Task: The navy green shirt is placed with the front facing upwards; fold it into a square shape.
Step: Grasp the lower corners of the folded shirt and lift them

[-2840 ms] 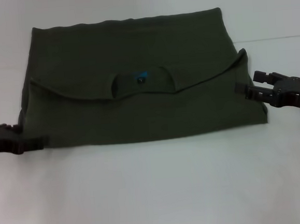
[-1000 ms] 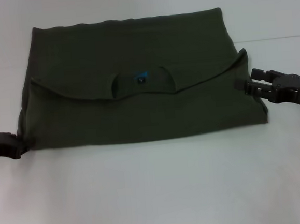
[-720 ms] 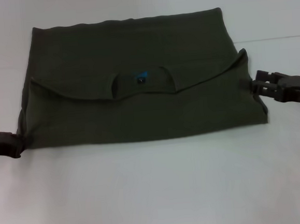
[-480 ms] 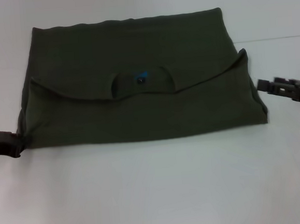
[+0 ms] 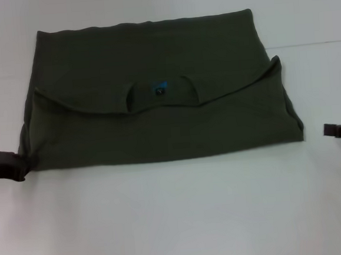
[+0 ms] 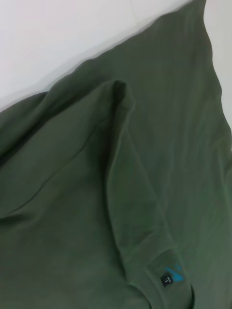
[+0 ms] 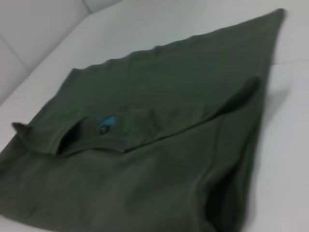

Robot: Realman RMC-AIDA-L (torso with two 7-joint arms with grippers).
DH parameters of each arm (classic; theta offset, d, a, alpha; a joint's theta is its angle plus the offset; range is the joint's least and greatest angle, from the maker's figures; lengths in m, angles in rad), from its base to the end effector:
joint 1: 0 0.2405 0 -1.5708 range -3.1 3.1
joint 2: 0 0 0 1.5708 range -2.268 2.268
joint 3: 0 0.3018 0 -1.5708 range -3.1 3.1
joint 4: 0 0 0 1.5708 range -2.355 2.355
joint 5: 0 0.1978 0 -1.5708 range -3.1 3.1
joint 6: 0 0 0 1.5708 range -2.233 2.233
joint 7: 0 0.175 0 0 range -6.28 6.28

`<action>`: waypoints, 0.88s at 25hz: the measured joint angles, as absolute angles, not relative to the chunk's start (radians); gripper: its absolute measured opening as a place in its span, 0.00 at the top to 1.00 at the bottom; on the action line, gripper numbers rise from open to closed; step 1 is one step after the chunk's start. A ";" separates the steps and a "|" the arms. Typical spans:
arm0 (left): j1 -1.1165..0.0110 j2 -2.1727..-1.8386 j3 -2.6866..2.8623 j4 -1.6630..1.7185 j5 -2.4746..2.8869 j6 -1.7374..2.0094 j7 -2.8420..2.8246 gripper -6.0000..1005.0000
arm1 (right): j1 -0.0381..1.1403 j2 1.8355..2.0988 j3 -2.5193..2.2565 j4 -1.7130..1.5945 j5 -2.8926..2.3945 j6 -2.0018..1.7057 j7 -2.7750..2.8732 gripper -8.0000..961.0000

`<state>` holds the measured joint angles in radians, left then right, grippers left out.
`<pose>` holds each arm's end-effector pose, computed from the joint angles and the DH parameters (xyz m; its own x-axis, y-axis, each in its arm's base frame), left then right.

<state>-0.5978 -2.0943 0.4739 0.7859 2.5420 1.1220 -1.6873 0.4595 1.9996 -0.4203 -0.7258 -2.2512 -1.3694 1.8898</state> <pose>-0.3704 0.4041 -0.0100 0.7422 0.6225 0.2482 0.6325 -0.5283 -0.5664 0.3838 0.3593 0.0247 0.4138 -0.7117 -0.5677 -0.9101 -0.3378 -0.2399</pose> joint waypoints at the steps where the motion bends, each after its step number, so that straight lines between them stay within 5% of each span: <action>1: -0.598 -2.095 0.474 0.787 2.543 1.122 -1.687 0.93 | 0.463 1.990 -0.426 -0.725 -2.254 -1.372 1.924 0.11; 3: -0.599 -2.096 0.475 0.788 2.544 1.122 -1.687 0.93 | 0.494 1.970 -0.483 -0.744 -2.287 -1.387 2.053 0.11; 11: -0.600 -2.097 0.482 0.788 2.544 1.108 -1.687 0.93 | 0.606 1.961 -0.663 -0.851 -2.438 -1.403 2.340 0.11; 18: -0.599 -2.102 0.501 0.783 2.542 1.094 -1.685 0.93 | 0.703 1.999 -0.726 -0.843 -2.543 -1.318 2.386 0.11; 22: -0.601 -2.103 0.505 0.781 2.542 1.088 -1.677 0.93 | 0.761 1.994 -0.753 -0.827 -2.612 -1.281 2.455 0.11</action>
